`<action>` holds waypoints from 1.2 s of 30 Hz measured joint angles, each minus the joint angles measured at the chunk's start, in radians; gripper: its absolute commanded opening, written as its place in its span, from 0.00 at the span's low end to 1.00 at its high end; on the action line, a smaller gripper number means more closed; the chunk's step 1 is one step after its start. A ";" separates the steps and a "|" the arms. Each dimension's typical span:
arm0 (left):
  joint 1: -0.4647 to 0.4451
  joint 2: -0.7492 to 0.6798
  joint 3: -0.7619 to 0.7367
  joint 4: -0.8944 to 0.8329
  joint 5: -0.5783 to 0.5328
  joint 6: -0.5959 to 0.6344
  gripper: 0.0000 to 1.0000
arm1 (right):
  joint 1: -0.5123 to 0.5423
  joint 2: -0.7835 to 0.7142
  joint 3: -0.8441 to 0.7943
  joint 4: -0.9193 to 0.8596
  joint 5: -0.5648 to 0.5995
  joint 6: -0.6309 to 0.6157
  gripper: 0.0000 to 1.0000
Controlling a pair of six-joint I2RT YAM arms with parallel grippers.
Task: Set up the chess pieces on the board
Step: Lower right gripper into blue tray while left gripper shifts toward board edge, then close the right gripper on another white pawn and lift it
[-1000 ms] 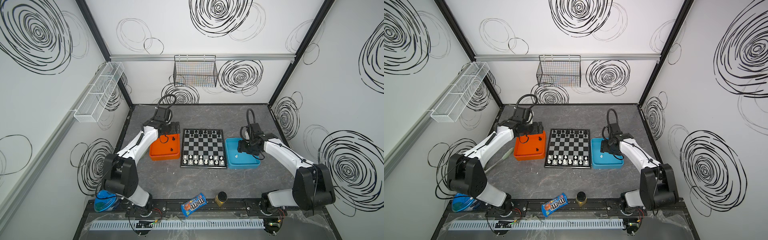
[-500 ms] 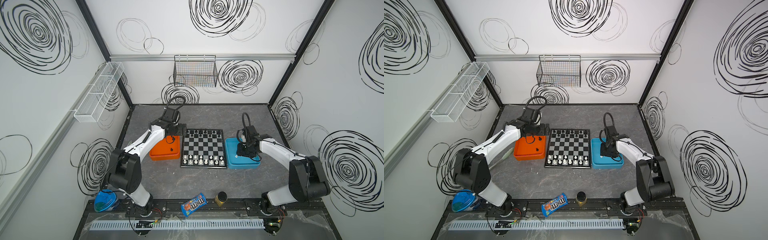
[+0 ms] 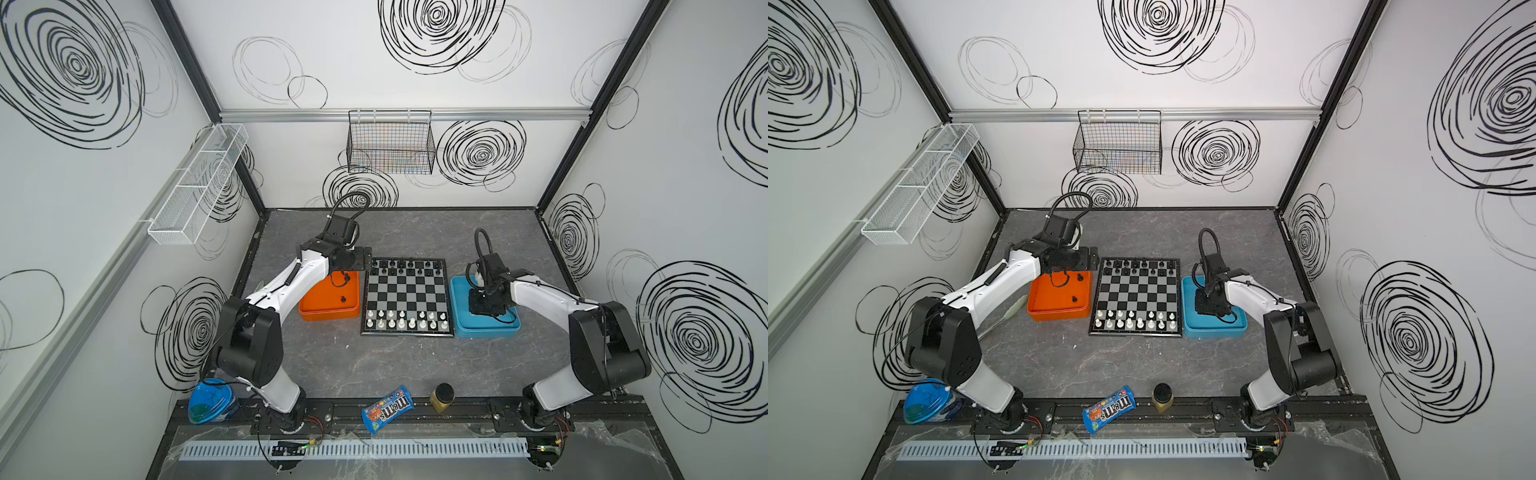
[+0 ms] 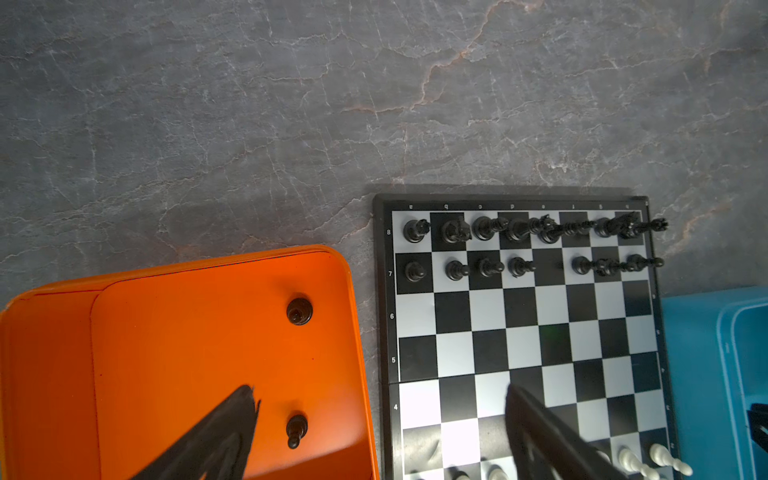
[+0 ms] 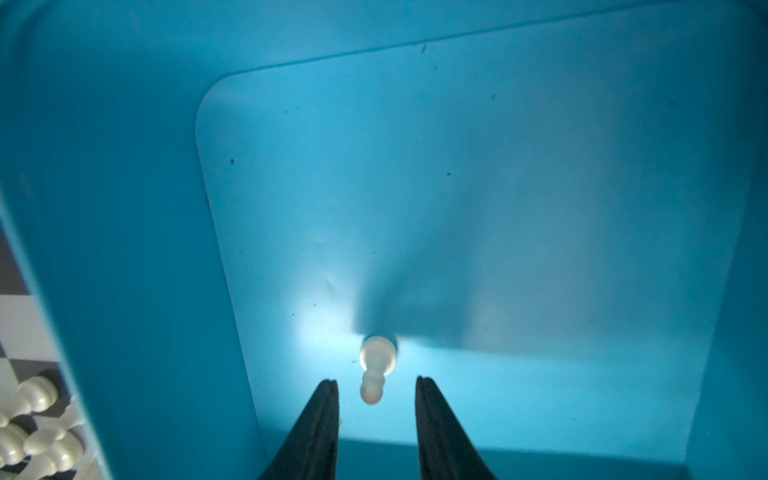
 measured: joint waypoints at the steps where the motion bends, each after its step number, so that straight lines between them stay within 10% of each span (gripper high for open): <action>1: 0.002 0.000 -0.002 0.000 0.000 0.000 0.96 | 0.000 0.002 0.000 0.000 0.002 0.000 0.29; 36: 0.032 -0.010 -0.032 0.000 0.003 0.000 0.96 | 0.041 0.044 0.181 -0.099 0.053 -0.035 0.07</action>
